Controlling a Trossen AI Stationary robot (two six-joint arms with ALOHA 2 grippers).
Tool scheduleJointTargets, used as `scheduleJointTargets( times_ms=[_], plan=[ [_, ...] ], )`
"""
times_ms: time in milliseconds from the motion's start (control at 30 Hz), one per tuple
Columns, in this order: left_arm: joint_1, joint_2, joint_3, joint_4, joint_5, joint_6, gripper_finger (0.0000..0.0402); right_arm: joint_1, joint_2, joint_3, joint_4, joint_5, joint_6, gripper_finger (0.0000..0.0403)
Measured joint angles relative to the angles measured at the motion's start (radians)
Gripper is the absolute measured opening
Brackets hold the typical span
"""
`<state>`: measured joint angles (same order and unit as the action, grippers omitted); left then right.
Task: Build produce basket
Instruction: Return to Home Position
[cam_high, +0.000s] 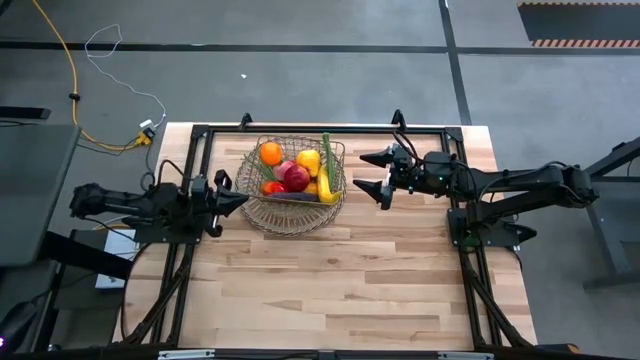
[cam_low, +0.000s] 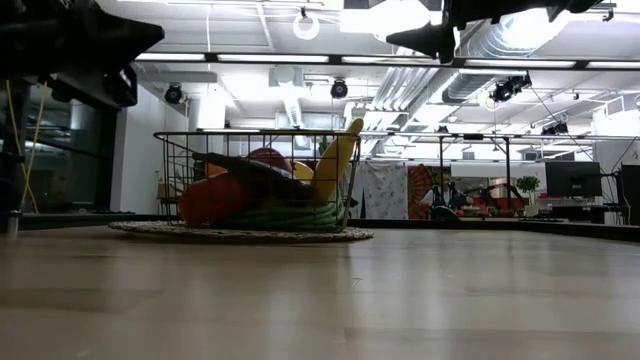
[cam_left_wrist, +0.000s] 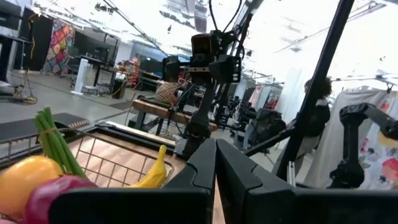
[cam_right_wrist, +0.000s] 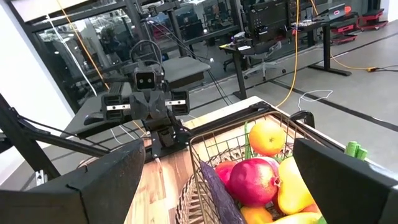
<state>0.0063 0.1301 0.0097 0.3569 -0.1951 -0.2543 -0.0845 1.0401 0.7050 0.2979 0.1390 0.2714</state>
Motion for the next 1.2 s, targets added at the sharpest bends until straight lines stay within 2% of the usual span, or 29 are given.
scheduleJointTargets(
  times_ms=[267, 400, 533, 667, 800, 900, 1000, 1033, 1100, 1200],
  plan=[
    [0.001, -0.096, 0.002, -0.09, -0.007, 0.101, 0.0, 0.0, 0.0, 0.0, -0.002, 0.0, 0.0, 0.0399],
    [0.001, -0.107, 0.002, -0.112, -0.019, 0.092, 0.0, 0.0, -0.002, 0.0, -0.004, 0.0, 0.022, 0.0398],
    [0.001, -0.107, 0.002, -0.151, -0.024, 0.066, 0.0, 0.0, -0.041, 0.0, -0.055, 0.0, 0.042, 0.0373],
    [0.001, -0.107, 0.002, -0.151, -0.022, 0.075, 0.0, -0.005, -0.117, 0.0, -0.191, 0.001, 0.016, 0.0306],
    [0.001, -0.107, 0.002, -0.151, -0.022, 0.082, 0.0002, -0.007, -0.186, -0.001, -0.324, 0.001, -0.025, 0.0207],
    [0.001, -0.107, 0.002, -0.151, -0.022, 0.082, 0.0003, -0.007, -0.244, -0.073, -0.3, -0.014, -0.041, 0.0116],
    [0.001, -0.107, 0.002, -0.151, -0.022, 0.082, 0.0003, -0.008, -0.324, -0.224, -0.195, -0.072, 0.015, 0.0028],
    [0.001, -0.107, 0.002, -0.151, -0.022, 0.082, 0.0003, -0.01, -0.357, -0.276, -0.15, -0.096, 0.036, 0.0014],
    [0.001, -0.107, 0.002, -0.151, -0.022, 0.082, 0.0003, -0.017, -0.434, -0.365, -0.08, -0.124, 0.084, 0.0017],
    [0.001, -0.107, 0.002, -0.151, -0.022, 0.082, 0.0003, -0.031, -0.557, -0.459, -0.074, -0.124, 0.131, 0.0016]
  ],
)
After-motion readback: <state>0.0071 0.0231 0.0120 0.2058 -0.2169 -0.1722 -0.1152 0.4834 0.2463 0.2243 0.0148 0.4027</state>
